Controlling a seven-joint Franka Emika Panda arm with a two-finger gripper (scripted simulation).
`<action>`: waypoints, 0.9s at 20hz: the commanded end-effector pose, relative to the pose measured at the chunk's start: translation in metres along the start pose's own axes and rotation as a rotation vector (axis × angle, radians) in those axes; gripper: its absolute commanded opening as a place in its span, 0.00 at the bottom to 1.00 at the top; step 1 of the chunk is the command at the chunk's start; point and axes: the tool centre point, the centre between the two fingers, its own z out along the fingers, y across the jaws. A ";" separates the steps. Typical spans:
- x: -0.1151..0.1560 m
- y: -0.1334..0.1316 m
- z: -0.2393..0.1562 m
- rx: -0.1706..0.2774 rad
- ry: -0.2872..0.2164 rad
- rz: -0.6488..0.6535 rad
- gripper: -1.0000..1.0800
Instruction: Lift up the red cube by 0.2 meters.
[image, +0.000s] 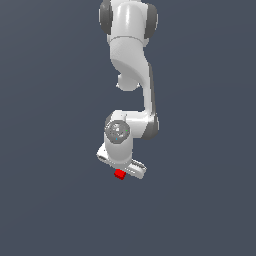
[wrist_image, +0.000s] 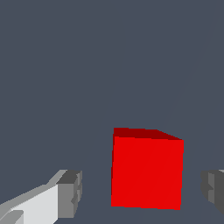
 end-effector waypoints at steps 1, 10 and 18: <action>0.005 0.000 0.008 0.000 -0.001 0.025 0.96; 0.011 0.000 0.017 -0.001 -0.003 0.052 0.00; 0.011 0.000 0.017 -0.001 -0.003 0.052 0.00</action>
